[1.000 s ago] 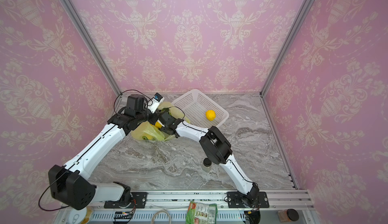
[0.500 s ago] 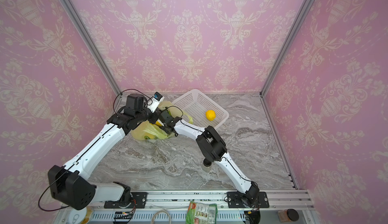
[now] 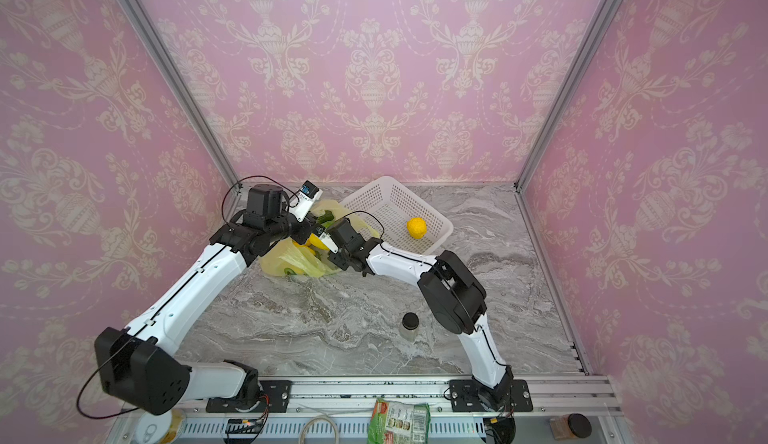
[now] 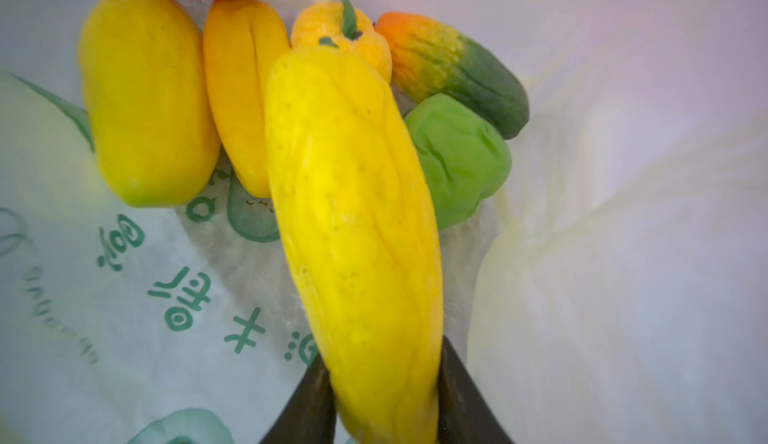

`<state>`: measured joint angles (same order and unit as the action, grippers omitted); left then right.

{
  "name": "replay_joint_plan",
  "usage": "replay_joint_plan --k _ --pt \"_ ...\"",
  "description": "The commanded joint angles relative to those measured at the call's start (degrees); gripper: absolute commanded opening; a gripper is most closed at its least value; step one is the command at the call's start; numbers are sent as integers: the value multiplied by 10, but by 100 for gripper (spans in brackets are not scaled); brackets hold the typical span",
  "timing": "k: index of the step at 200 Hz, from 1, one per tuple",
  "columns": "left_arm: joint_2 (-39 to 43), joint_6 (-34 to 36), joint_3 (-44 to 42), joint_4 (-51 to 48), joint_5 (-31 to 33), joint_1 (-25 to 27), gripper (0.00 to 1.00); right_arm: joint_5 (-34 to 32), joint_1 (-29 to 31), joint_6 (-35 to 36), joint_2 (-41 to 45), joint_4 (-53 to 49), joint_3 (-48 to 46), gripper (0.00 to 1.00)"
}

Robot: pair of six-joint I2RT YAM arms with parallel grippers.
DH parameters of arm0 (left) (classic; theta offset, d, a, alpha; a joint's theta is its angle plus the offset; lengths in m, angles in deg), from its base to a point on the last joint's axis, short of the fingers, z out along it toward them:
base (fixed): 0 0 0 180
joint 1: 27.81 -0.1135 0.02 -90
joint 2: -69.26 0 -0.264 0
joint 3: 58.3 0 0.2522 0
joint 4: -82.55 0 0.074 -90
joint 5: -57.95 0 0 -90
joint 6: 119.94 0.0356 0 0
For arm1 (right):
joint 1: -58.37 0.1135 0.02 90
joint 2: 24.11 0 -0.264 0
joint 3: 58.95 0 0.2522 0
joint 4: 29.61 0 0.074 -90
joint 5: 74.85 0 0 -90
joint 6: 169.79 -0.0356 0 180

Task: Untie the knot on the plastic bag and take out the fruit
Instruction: 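Lift the long yellow fruit out of the bag and carry it over the basket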

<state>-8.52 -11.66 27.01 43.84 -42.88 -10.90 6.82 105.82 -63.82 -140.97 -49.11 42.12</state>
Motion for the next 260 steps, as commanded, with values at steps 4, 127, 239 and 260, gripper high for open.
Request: replay_joint_plan --k 4,127,239,260 --pt "-6 -7 10 -6 -1 -4 9 28 5 -15 75 71 -62 31" --pt "2 -2 11 -12 5 -4 10 97 -16 -47 431 241 -385 26" --pt "2 -4 12 -12 0 -3 10 12 -232 -296 417 230 -386 27" --pt "2 -6 12 -11 -1 -3 10 10 -261 -326 341 147 -316 27"
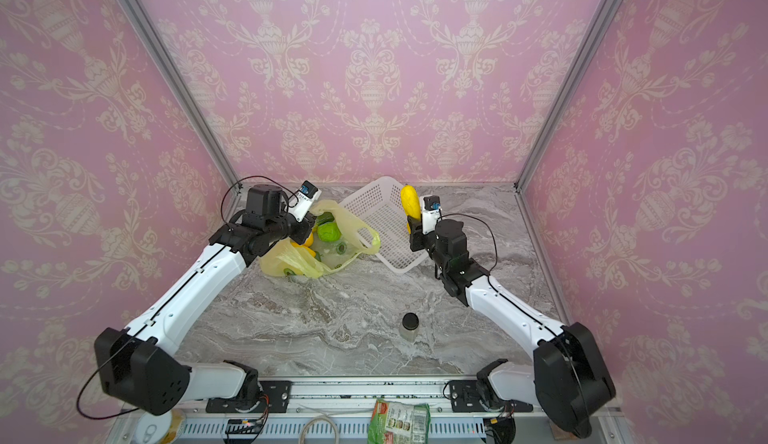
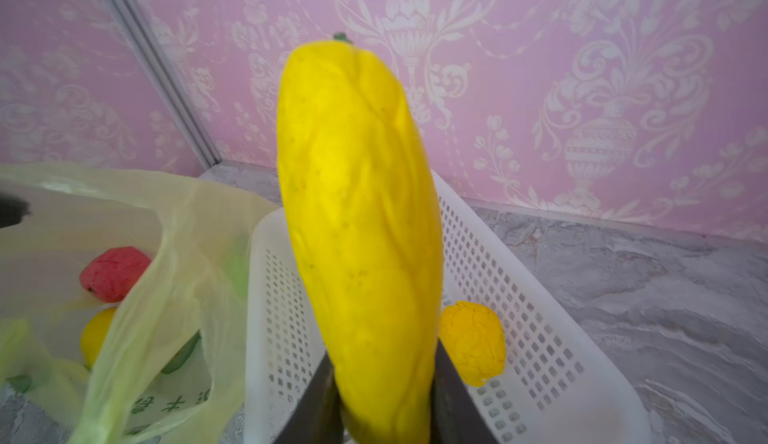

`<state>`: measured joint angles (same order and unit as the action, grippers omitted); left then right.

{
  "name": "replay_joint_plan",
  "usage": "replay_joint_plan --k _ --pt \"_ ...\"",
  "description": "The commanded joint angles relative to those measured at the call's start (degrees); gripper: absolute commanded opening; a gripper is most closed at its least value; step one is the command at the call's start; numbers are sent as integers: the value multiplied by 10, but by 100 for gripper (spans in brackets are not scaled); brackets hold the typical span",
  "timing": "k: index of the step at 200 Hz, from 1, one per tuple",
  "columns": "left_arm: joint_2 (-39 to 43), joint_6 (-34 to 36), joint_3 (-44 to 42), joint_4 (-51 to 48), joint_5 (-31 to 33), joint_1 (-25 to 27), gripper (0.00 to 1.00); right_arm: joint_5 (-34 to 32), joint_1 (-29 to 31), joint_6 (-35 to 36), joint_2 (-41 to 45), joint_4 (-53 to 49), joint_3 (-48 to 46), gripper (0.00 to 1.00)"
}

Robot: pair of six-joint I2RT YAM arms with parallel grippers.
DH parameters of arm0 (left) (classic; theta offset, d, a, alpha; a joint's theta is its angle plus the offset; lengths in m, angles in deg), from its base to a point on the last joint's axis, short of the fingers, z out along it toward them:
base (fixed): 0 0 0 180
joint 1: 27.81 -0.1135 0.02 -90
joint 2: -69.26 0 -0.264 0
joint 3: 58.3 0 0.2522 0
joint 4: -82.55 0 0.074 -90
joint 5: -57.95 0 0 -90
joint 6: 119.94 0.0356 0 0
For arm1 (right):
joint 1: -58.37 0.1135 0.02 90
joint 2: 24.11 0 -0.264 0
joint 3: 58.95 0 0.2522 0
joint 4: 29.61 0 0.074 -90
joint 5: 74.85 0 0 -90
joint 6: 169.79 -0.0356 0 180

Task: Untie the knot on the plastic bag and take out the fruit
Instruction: 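Lift the long yellow fruit out of the bag and carry it over the basket, then lower the long yellow fruit into the basket and open the right gripper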

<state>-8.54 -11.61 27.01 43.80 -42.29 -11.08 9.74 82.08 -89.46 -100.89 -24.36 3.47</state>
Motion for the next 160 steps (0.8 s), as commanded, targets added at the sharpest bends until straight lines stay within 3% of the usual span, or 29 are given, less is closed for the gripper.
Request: replay_joint_plan --k 1,47,107,160 --pt "2 -7 12 -10 -7 -1 10 -17 -25 -71 -63 -104 74 27" --pt "2 -5 12 -12 -7 -1 10 78 -79 -114 -203 -198 191 25" --pt "1 -6 12 -12 -8 -1 10 144 -82 -93 -305 -281 306 26" --pt "3 -6 13 -13 -8 -1 10 142 -62 -78 -358 -324 366 30"
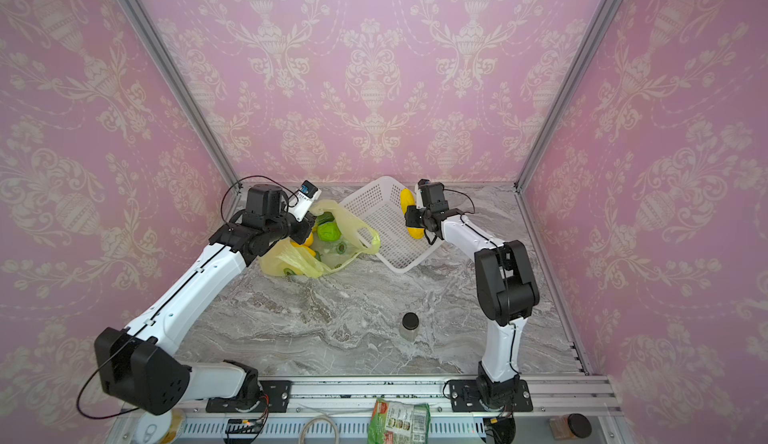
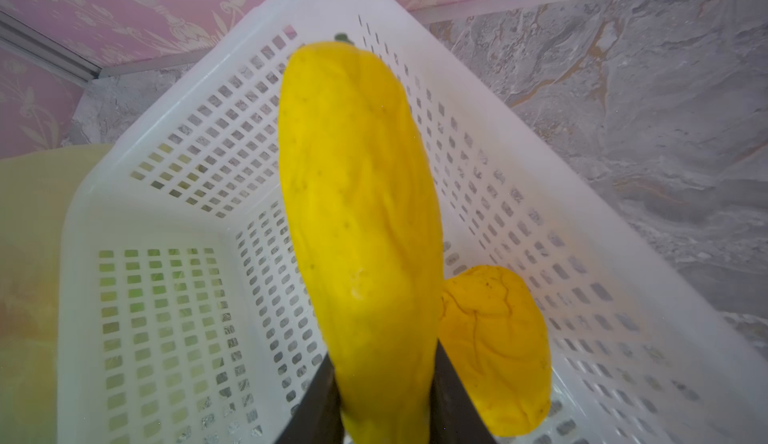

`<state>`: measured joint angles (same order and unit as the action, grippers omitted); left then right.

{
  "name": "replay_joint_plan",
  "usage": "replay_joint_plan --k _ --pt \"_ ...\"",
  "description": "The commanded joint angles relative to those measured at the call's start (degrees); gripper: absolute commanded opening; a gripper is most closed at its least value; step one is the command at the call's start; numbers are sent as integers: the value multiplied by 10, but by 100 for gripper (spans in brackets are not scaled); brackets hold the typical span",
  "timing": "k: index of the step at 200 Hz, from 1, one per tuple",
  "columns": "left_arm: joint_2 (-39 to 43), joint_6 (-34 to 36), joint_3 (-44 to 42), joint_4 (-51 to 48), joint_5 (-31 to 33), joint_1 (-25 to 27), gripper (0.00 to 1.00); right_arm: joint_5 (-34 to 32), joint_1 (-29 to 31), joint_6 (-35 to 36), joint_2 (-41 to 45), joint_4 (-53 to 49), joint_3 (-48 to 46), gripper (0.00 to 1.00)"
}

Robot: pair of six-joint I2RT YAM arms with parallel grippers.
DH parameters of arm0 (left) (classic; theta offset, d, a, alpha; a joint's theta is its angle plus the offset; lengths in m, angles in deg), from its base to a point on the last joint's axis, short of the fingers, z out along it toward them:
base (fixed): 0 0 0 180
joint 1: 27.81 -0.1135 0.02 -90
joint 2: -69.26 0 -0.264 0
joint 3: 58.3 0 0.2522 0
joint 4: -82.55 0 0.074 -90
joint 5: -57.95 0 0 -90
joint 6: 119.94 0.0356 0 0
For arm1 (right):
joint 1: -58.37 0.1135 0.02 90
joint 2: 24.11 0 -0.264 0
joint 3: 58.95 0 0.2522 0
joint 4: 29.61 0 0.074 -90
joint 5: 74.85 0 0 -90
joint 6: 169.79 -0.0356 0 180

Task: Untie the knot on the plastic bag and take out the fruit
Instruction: 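Lower the long yellow fruit into the basket and open the right gripper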

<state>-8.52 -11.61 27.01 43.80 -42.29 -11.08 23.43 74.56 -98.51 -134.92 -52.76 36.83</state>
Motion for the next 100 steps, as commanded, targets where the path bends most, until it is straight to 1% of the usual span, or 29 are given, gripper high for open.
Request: replay_joint_plan --k 1,40,53,68,85,100 --pt "3 -6 13 -12 -8 -1 10 3 14 12 -19 -40 33 30" --pt "3 -5 13 -12 -8 -1 10 -8 27 22 -66 -80 88 34" --pt "3 -6 13 -12 -8 -1 10 -19 32 23 -80 -85 100 38" --pt "3 -7 14 -13 -9 0 10 -27 34 24 -99 -103 123 40" --pt "4 -6 13 -15 -9 -1 10 -28 34 23 -116 -118 144 43" --pt "6 -6 13 -12 -9 -1 10 -27 35 22 -122 -115 145 47"
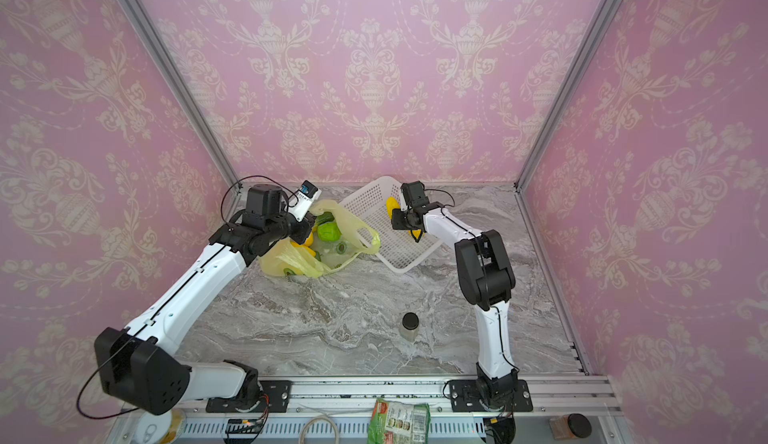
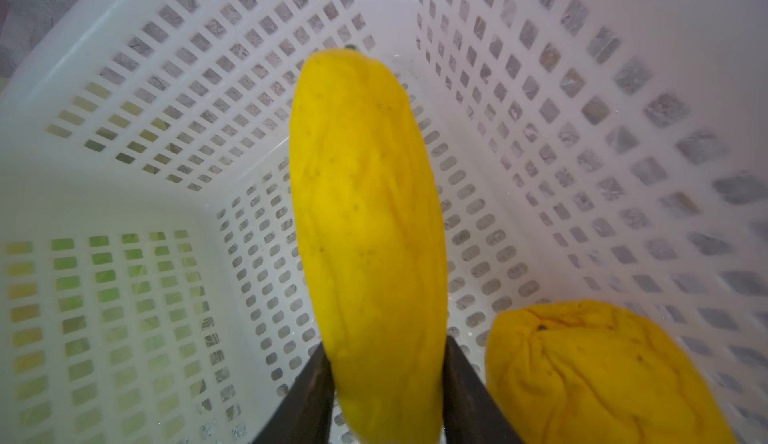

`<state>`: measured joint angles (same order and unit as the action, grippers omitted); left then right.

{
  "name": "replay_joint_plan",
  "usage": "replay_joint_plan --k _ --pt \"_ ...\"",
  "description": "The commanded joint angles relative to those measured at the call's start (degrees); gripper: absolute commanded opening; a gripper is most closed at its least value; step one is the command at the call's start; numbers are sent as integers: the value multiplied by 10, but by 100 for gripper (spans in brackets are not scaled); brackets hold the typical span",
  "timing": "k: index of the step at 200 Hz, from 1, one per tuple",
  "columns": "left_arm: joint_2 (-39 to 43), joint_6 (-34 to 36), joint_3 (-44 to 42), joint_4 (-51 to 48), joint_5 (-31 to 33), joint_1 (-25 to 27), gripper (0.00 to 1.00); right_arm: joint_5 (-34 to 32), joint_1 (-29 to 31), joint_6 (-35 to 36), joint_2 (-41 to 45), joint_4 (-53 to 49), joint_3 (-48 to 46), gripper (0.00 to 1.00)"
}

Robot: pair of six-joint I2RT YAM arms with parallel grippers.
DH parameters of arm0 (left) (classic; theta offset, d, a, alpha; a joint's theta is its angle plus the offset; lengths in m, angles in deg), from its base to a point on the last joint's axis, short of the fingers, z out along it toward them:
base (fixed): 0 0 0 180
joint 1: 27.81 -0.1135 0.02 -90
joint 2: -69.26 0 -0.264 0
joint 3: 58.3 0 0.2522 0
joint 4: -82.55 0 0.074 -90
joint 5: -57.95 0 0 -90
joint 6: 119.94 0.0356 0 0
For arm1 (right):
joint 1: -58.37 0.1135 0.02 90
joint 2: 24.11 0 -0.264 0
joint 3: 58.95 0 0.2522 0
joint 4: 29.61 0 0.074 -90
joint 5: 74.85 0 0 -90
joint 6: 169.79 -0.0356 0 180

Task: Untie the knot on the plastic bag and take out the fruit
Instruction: 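Lower the long yellow fruit into the basket and open the right gripper, then withdraw the right gripper from the basket back over the bag opening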

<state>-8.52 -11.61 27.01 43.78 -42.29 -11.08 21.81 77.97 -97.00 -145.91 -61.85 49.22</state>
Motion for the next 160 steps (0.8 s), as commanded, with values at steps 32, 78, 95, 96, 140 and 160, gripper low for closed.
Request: replay_joint_plan --k 32,78,95,96,140,160 --pt "5 -5 13 -13 -9 -1 10 2 1 7 -15 -29 29 52" --pt "5 -5 13 -13 -9 -1 11 10 1 1 20 3 -11 52" --pt "6 -6 13 -12 -10 -1 11 13 3 -3 54 25 -45 52" --pt "6 -6 13 -12 -9 -1 11 14 3 -3 56 27 -48 52" --pt "7 -5 14 -13 -11 -1 11 21 22 3 236 140 -207 53" --pt "7 -7 13 -13 -11 -1 11 19 46 26 333 212 -301 52"
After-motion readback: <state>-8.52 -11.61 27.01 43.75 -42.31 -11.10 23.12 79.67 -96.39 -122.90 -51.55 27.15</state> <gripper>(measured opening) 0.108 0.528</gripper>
